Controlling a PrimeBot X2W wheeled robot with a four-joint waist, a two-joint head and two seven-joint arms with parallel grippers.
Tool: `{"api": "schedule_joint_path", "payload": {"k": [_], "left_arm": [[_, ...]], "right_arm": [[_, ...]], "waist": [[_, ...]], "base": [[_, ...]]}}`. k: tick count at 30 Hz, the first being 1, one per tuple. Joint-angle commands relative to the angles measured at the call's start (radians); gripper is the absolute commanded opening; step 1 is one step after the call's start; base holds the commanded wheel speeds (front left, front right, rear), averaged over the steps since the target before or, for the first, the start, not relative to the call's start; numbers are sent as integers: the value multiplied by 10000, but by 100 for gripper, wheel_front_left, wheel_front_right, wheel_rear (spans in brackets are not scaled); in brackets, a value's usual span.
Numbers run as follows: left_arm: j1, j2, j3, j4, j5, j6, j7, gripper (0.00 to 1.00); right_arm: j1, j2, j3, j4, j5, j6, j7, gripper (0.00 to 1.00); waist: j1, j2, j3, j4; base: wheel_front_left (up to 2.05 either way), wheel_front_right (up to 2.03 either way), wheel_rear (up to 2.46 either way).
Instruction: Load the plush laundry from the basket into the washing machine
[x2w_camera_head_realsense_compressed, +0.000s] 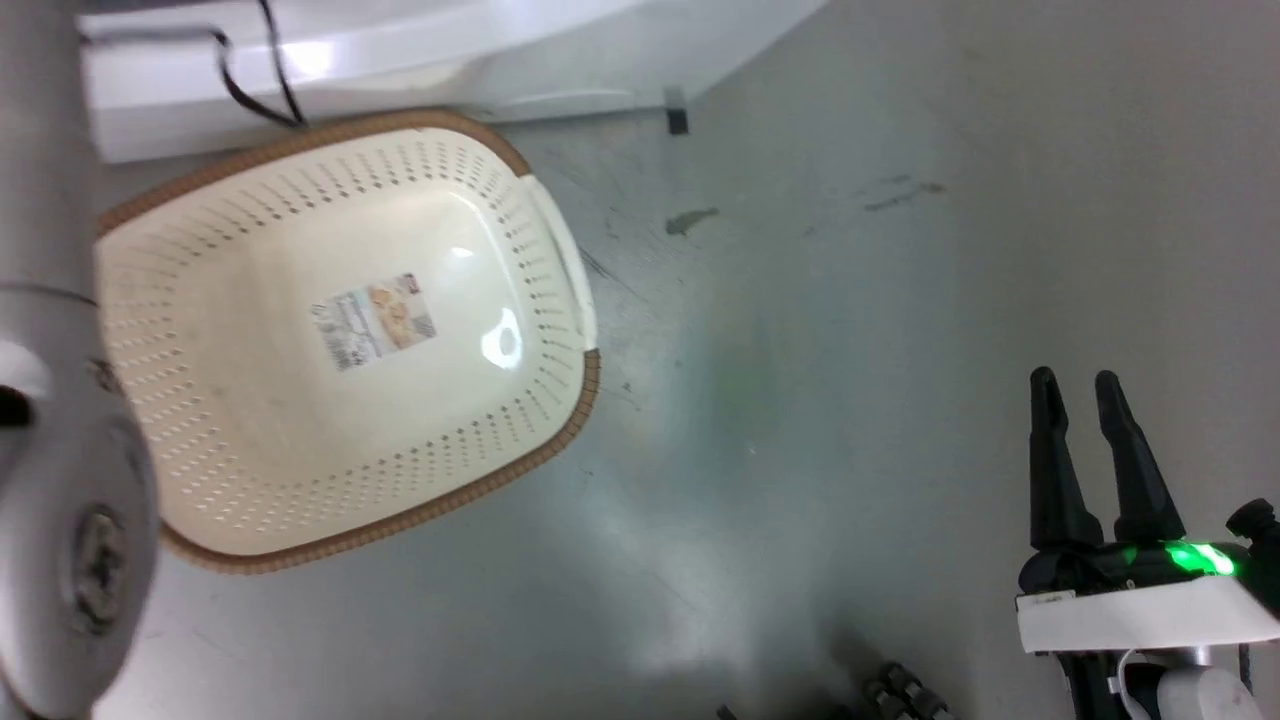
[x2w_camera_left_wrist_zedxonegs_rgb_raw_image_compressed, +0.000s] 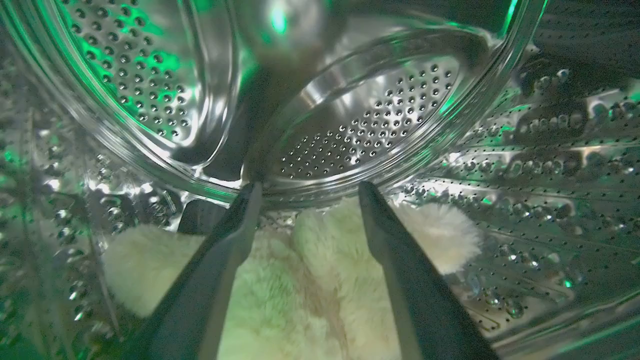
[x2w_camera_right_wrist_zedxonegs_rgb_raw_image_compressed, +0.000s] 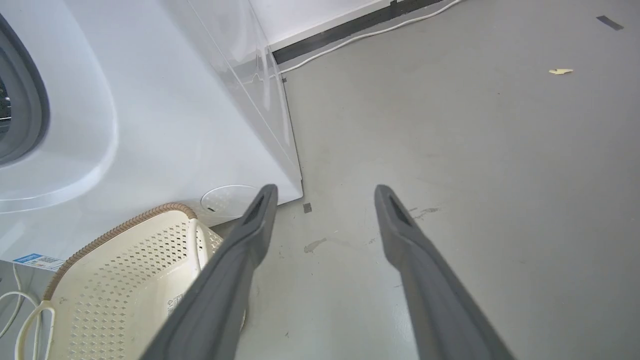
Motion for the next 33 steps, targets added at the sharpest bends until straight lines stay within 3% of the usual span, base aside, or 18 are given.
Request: {"api": "schedule_joint_path", "payload": {"k": [1, 7, 17, 33], "left_arm": [[376, -98, -52, 107, -46, -63, -142, 100], [1763, -663, -270, 196, -271, -138, -664, 100], [3862, -1145, -179, -263, -546, -132, -849, 100], [7748, -1634, -132, -3124, -273, 125, -857, 100]], "right_arm": [[-149, 7, -66, 100, -101, -7, -44, 100], [-273, 7, -399, 509, -268, -7, -44, 100], [-170, 7, -554, 1089, -557, -7, -44, 100], [797, 7, -240, 1385, -2025, -7, -44, 100]], "waist": [[0, 0, -371, 326], [0, 0, -1423, 1029], [0, 0, -3140, 1541], [0, 0, -5685, 2167]], "base": [[0, 0, 0], [0, 0, 0], [0, 0, 0], [0, 0, 0]]}}
